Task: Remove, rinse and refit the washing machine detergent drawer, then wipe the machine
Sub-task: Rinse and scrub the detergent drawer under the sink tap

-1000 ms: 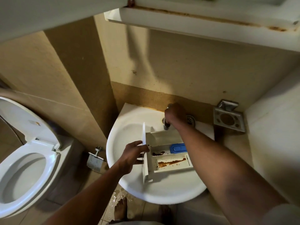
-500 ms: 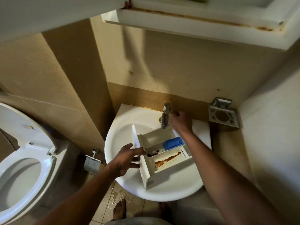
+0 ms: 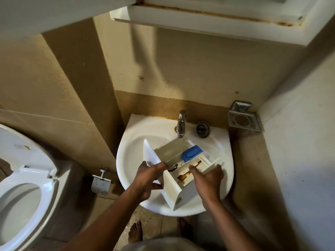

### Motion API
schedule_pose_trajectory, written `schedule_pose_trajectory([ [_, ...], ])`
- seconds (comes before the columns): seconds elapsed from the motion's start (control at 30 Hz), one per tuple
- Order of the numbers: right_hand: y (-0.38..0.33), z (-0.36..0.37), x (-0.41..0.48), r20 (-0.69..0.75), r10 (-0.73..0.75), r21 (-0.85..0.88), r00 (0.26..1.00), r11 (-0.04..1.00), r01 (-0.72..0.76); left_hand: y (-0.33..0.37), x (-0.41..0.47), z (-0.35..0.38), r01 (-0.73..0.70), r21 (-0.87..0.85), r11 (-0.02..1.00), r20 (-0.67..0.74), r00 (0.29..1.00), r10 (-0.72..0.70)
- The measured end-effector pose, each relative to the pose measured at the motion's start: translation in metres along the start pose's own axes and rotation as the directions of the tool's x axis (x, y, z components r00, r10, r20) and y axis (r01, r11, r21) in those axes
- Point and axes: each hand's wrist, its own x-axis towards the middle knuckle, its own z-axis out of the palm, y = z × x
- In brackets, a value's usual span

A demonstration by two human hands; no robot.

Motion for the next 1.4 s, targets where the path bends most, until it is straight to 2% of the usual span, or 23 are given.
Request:
schedule_pose_trajectory([
  [0.07,0.002,0.005,-0.004,0.177,0.133,0.108,0.975,0.982,-0.154,-0.004,-0.004,0.003,-0.020,-0.007,1.000,-0.010,1.000,0.020],
  [0.1,0.004,0.008,-0.004,0.233,0.171,0.163,0.957,0.964,-0.212,-0.007,-0.006,0.005,-0.033,0.002,0.999,-0.016,0.999,0.033],
  [0.13,0.007,0.010,-0.003,0.229,0.182,0.189,0.956,0.955,-0.227,-0.009,-0.008,0.008,-0.042,0.010,0.999,-0.021,0.999,0.043],
  [0.27,0.018,0.009,0.012,0.136,0.147,0.166,0.980,0.972,-0.169,-0.015,-0.011,0.017,-0.043,-0.004,0.999,-0.021,0.999,0.043],
  [0.33,0.030,0.003,0.027,0.166,0.138,0.156,0.976,0.974,-0.164,-0.016,-0.013,0.021,-0.016,0.007,1.000,-0.005,1.000,0.016],
  [0.4,0.029,-0.009,0.035,0.197,0.125,0.126,0.972,0.980,-0.151,-0.016,-0.017,0.023,-0.003,0.103,0.995,-0.009,1.000,0.004],
  [0.5,0.017,-0.029,0.045,0.239,0.132,0.074,0.962,0.985,-0.154,-0.015,-0.020,0.017,0.007,0.287,0.958,-0.113,0.993,0.026],
  [0.57,0.010,-0.040,0.059,0.309,0.148,-0.006,0.939,0.988,-0.154,-0.013,-0.014,0.006,0.072,0.227,0.971,-0.173,0.984,-0.033],
  [0.6,0.005,-0.045,0.066,0.344,0.157,-0.082,0.926,0.987,-0.137,-0.010,-0.009,-0.002,0.103,0.172,0.980,-0.175,0.982,-0.073],
  [0.67,-0.003,-0.048,0.083,0.432,0.176,-0.234,0.884,0.969,-0.079,-0.007,0.006,-0.019,0.166,0.062,0.984,-0.070,0.984,-0.162],
  [0.77,-0.026,-0.038,0.098,0.591,0.152,-0.292,0.792,0.956,0.035,0.002,0.019,-0.028,0.173,-0.010,0.985,0.107,0.979,-0.171],
  [0.87,-0.050,-0.020,0.109,0.685,0.157,-0.293,0.711,0.954,0.072,0.012,0.025,-0.022,0.133,-0.032,0.991,0.169,0.978,-0.126],
  [0.93,-0.062,-0.010,0.118,0.698,0.185,-0.323,0.692,0.944,0.074,0.016,0.025,-0.018,0.158,-0.082,0.984,0.180,0.974,-0.141],
  [0.97,-0.068,-0.004,0.123,0.704,0.191,-0.350,0.684,0.931,0.101,0.015,0.026,-0.017,0.163,-0.080,0.983,0.177,0.973,-0.147],
  [1.03,-0.080,0.006,0.128,0.719,0.172,-0.437,0.673,0.865,0.246,0.009,0.028,-0.012,0.173,-0.058,0.983,0.154,0.975,-0.162],
  [1.1,-0.091,0.018,0.134,0.723,0.153,-0.525,0.674,0.755,0.393,0.001,0.027,-0.004,0.190,-0.115,0.975,0.125,0.976,-0.176],
  [1.17,-0.105,0.027,0.139,0.711,0.145,-0.586,0.688,0.664,0.465,-0.008,0.027,0.002,0.183,-0.209,0.961,0.089,0.982,-0.167],
  [1.23,-0.126,0.032,0.142,0.695,0.129,-0.576,0.708,0.690,0.439,-0.018,0.029,0.004,0.143,-0.298,0.944,0.044,0.990,-0.136],
  [1.33,-0.159,0.038,0.140,0.625,0.021,-0.461,0.780,0.817,0.347,-0.024,0.032,0.007,0.096,-0.400,0.912,0.003,0.995,-0.103],
  [1.4,-0.174,0.048,0.139,0.540,-0.102,-0.445,0.836,0.808,0.386,-0.023,0.036,0.010,0.057,-0.437,0.898,-0.021,0.997,-0.074],
])
